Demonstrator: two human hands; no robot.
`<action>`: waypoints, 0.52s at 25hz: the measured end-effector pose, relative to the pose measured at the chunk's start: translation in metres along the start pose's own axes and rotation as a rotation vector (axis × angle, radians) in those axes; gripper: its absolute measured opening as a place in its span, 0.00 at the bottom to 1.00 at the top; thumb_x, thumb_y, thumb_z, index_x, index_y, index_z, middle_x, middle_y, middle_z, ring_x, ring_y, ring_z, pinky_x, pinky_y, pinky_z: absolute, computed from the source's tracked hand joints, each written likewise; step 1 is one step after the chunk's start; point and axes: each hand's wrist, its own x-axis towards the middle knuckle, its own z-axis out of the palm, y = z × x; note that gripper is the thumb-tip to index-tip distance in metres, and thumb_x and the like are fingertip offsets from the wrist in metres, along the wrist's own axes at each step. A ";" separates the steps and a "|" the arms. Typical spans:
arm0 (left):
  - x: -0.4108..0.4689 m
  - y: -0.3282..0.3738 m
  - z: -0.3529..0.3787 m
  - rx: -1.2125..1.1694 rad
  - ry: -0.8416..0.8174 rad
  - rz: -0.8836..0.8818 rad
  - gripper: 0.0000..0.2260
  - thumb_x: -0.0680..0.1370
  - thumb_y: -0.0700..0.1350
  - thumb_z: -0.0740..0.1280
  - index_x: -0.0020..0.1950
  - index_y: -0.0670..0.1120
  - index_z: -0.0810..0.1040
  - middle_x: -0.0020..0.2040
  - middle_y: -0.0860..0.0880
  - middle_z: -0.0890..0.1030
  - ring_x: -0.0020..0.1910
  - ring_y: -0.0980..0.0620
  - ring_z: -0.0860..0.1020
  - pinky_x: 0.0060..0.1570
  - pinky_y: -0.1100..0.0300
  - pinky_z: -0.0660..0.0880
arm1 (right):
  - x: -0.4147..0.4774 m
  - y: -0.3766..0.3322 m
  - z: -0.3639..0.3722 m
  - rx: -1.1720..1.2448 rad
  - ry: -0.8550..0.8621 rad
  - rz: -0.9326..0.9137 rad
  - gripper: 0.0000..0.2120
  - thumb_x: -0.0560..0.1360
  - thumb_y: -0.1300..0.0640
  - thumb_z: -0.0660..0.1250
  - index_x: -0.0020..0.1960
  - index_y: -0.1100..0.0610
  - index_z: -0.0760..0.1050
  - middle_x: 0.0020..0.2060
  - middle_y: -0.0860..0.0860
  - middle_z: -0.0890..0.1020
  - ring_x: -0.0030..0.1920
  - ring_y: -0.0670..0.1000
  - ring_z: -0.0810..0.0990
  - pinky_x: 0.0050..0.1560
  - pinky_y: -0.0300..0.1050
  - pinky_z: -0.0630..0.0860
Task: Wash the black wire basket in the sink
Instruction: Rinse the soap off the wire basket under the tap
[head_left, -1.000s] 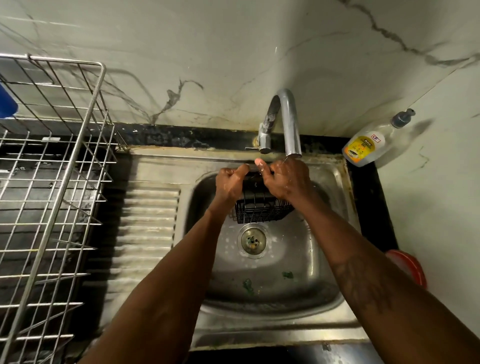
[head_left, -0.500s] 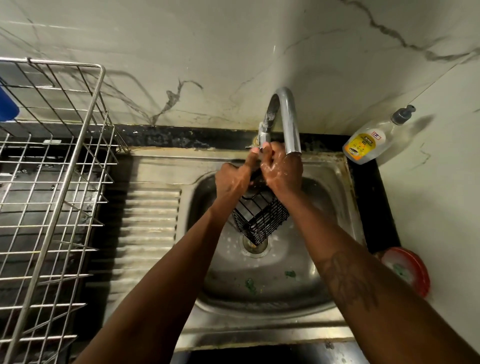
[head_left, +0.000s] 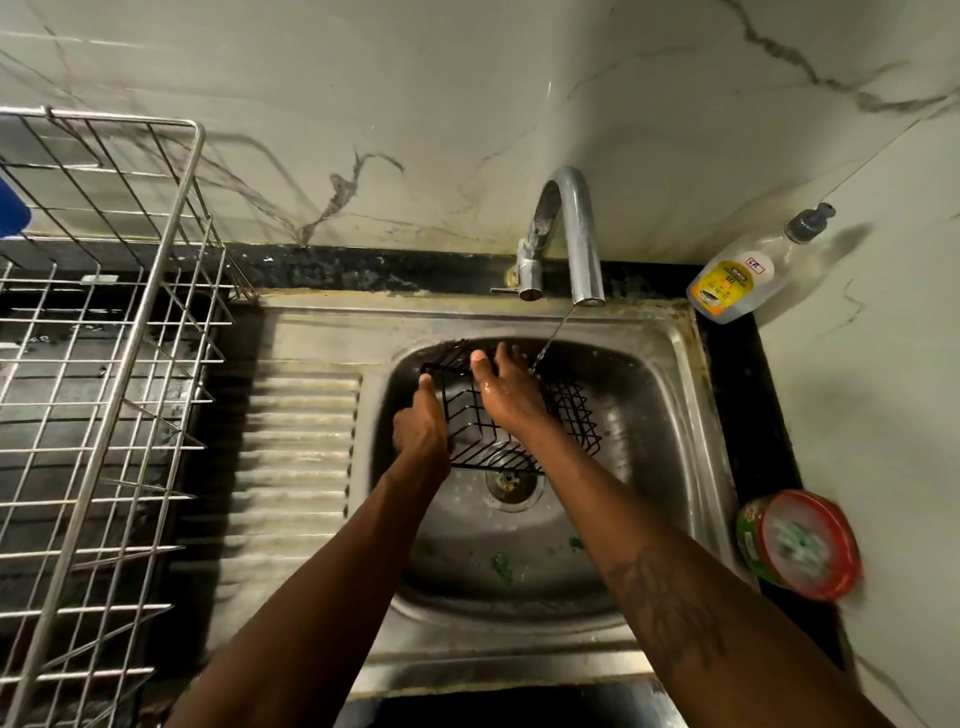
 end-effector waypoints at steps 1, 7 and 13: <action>-0.002 0.004 -0.002 -0.005 -0.037 -0.012 0.30 0.78 0.64 0.59 0.64 0.40 0.76 0.50 0.43 0.80 0.45 0.46 0.79 0.44 0.53 0.78 | 0.002 -0.002 0.002 -0.050 -0.051 -0.045 0.35 0.83 0.36 0.45 0.82 0.55 0.44 0.82 0.56 0.44 0.81 0.56 0.41 0.78 0.57 0.39; -0.004 0.020 -0.002 0.082 -0.010 0.037 0.25 0.82 0.47 0.59 0.79 0.48 0.59 0.72 0.43 0.70 0.68 0.40 0.72 0.62 0.57 0.74 | 0.005 0.016 0.002 -0.170 -0.020 -0.112 0.35 0.83 0.35 0.42 0.82 0.55 0.48 0.82 0.54 0.50 0.81 0.53 0.48 0.80 0.56 0.46; -0.025 0.023 0.009 0.231 0.057 0.171 0.34 0.72 0.68 0.68 0.70 0.46 0.73 0.54 0.43 0.81 0.48 0.43 0.81 0.47 0.54 0.79 | 0.017 0.073 -0.008 0.260 0.258 0.466 0.28 0.83 0.42 0.44 0.68 0.58 0.71 0.66 0.61 0.75 0.61 0.60 0.76 0.65 0.57 0.72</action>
